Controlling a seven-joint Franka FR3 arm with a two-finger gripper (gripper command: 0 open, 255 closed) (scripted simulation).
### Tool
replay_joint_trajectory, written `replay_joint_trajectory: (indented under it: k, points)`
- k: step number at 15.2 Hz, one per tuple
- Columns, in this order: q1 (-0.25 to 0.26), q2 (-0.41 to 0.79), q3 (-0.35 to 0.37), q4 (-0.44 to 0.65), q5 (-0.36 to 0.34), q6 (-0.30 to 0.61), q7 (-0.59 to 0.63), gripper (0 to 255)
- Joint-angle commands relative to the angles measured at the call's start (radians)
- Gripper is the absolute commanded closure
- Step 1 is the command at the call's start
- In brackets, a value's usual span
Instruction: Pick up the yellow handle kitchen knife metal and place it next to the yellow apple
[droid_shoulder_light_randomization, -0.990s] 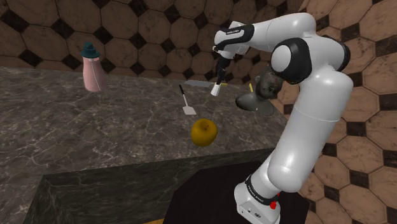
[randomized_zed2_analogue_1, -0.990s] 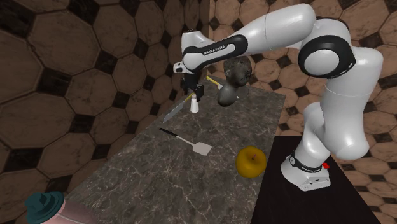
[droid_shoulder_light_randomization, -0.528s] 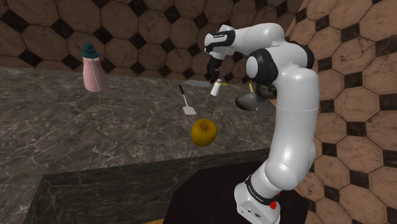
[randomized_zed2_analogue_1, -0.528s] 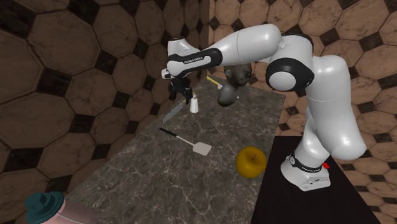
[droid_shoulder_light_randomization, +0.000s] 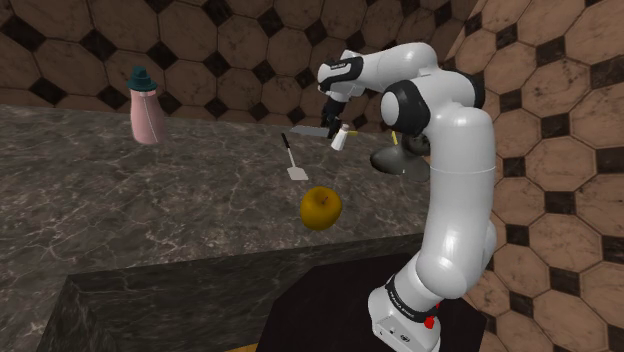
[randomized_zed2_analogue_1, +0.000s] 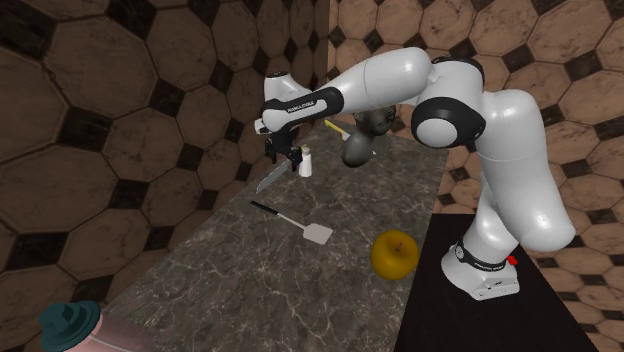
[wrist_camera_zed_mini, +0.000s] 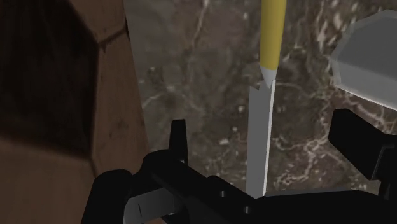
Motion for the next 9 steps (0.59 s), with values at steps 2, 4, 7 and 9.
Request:
replay_joint_trajectory:
  k: [2,4,7,9]
  points:
    - [-0.001,0.002,0.001,-0.002,0.001,0.004,-0.001,0]
    - [-0.001,0.002,0.001,-0.002,0.001,0.004,-0.001,0]
    - [-0.001,0.002,0.001,-0.002,0.001,0.004,-0.001,255]
    - [-0.001,0.002,0.001,-0.002,0.001,0.004,-0.001,255]
